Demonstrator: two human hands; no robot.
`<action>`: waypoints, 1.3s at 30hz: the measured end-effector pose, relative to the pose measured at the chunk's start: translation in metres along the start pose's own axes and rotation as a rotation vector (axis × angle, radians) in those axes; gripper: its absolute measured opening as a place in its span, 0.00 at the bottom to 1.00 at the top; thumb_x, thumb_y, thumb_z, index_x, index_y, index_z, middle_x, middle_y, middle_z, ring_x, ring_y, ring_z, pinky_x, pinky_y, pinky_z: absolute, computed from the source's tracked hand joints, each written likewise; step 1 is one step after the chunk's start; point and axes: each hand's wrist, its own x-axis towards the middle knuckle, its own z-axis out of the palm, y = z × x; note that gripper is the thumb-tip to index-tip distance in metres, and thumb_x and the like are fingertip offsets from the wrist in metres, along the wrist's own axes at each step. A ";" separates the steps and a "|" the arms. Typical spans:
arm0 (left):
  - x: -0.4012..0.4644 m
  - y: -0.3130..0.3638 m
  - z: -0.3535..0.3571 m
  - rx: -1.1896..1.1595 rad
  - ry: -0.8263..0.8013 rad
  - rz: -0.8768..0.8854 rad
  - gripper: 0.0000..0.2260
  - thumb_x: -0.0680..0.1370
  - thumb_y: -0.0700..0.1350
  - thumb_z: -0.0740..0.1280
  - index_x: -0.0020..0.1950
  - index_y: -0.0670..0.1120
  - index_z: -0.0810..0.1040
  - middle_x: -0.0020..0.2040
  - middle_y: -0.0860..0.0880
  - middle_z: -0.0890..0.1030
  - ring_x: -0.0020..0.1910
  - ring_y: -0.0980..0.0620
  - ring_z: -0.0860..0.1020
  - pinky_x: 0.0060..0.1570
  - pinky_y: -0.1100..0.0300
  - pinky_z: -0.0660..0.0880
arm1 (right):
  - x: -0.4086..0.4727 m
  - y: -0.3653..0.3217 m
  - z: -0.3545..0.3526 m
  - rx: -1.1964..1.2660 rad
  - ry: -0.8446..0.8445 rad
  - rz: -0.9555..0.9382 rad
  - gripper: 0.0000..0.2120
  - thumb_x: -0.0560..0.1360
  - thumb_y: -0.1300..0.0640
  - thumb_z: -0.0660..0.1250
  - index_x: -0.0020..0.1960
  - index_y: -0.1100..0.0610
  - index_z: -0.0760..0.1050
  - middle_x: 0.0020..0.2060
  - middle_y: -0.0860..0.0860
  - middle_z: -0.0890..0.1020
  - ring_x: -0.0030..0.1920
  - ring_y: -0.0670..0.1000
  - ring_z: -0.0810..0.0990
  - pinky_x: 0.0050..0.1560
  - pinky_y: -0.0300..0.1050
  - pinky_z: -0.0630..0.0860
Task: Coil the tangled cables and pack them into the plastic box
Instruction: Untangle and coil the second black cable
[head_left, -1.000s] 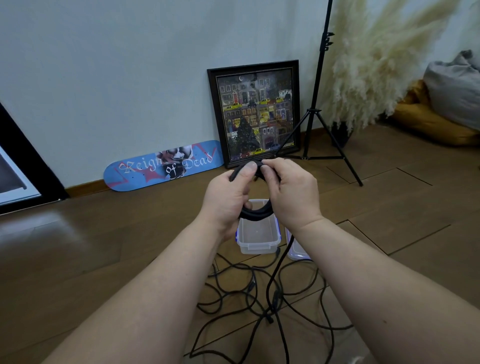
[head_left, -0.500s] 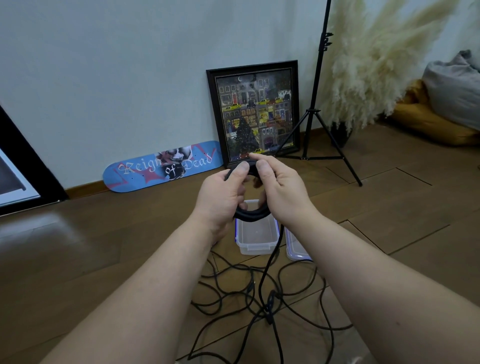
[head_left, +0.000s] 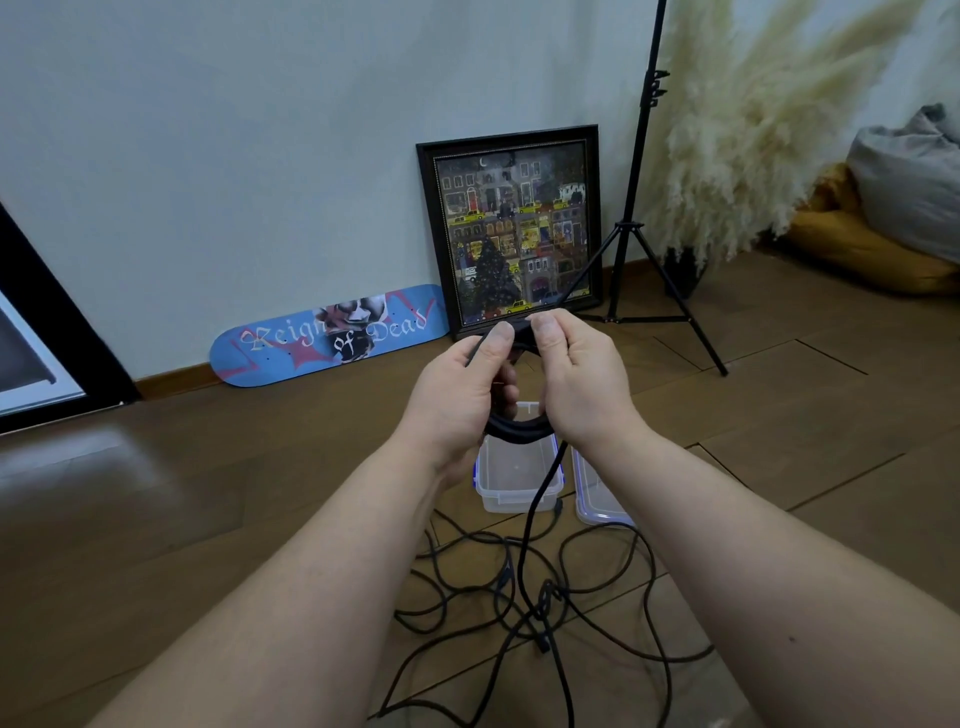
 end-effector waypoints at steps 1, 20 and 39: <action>0.000 0.001 0.000 -0.021 -0.008 -0.018 0.11 0.81 0.51 0.64 0.51 0.42 0.75 0.33 0.51 0.72 0.28 0.56 0.71 0.30 0.63 0.71 | 0.000 0.000 0.000 0.001 0.001 -0.004 0.16 0.84 0.53 0.55 0.46 0.58 0.76 0.34 0.47 0.75 0.36 0.46 0.71 0.36 0.41 0.66; 0.004 -0.005 0.002 0.291 0.191 0.224 0.17 0.76 0.60 0.65 0.40 0.47 0.75 0.25 0.57 0.69 0.30 0.51 0.66 0.35 0.55 0.68 | -0.005 -0.004 0.003 0.127 -0.035 0.091 0.19 0.84 0.48 0.52 0.45 0.60 0.71 0.33 0.52 0.74 0.37 0.55 0.74 0.39 0.51 0.69; 0.015 0.002 -0.005 0.001 0.454 0.169 0.14 0.83 0.49 0.60 0.42 0.43 0.75 0.22 0.57 0.67 0.22 0.59 0.64 0.31 0.59 0.65 | -0.007 -0.001 -0.001 0.199 -0.367 0.328 0.09 0.81 0.47 0.59 0.55 0.52 0.71 0.42 0.53 0.81 0.39 0.52 0.81 0.46 0.53 0.80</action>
